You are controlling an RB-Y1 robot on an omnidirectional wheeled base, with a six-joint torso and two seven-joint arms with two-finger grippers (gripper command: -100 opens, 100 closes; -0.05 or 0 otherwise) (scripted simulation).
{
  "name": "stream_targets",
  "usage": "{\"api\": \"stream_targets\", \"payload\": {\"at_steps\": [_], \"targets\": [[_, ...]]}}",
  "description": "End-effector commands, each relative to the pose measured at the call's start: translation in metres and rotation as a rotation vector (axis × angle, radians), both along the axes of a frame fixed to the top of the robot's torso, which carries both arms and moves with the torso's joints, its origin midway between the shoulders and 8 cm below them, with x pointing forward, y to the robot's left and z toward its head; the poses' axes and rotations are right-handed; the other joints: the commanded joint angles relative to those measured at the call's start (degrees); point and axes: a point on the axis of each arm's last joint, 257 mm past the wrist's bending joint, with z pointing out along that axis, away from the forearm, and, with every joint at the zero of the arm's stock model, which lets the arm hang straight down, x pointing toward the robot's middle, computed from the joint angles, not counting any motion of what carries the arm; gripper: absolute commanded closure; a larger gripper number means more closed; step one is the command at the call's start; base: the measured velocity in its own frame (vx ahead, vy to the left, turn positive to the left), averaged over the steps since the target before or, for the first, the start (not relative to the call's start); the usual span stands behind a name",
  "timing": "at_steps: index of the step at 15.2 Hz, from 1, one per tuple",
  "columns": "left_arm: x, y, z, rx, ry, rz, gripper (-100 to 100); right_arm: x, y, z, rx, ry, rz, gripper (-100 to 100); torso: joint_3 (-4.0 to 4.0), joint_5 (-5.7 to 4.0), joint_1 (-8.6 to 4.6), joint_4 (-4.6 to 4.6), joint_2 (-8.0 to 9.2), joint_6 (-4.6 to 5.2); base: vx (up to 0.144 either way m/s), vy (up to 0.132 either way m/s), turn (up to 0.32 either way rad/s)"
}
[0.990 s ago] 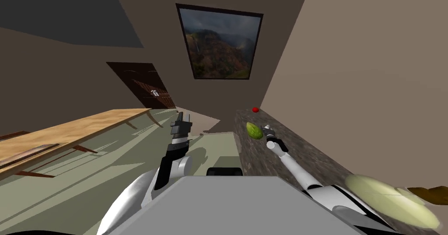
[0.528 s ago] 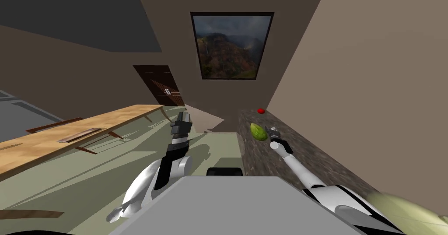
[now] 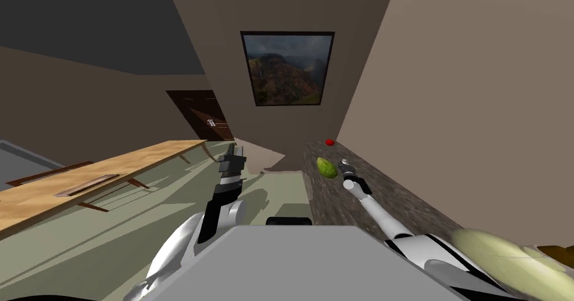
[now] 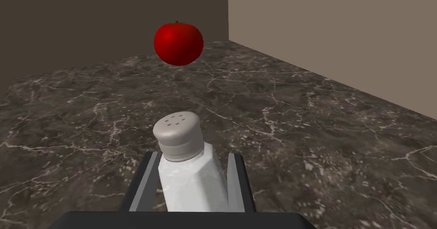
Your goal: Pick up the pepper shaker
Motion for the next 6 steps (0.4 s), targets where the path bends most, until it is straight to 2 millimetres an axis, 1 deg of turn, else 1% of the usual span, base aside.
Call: {"api": "stream_targets", "payload": {"at_steps": [1, 4, 5, 6], "targets": [[0.000, 0.000, 0.000, 0.000, 0.000, 0.000, 0, -0.002, 0.010, -0.008, -0.025, 0.032, 0.027, 100, 0.00, 0.00, 0.00, 0.00, 0.00, 0.00, 0.051, 0.005, -0.281], [0.000, 0.000, 0.000, 0.000, 0.000, 0.000, 0, 0.009, 0.041, -0.009, -0.025, 0.029, 0.087, 100, -0.18, -0.06, 0.08, -0.06, -0.29, -0.10, 0.056, 0.016, -0.323], [0.000, 0.000, 0.000, 0.000, 0.000, 0.000, 0, 0.016, 0.061, -0.009, -0.025, 0.027, 0.126, 100, -0.19, -0.06, 0.10, -0.05, -0.34, -0.12, 0.076, 0.025, -0.440], [0.000, 0.000, 0.000, 0.000, 0.000, 0.000, 0, 0.010, 0.041, -0.009, -0.029, 0.031, 0.089, 100, -0.21, -0.10, 0.14, -0.04, -0.39, -0.15, 0.046, 0.028, -0.181]]}}
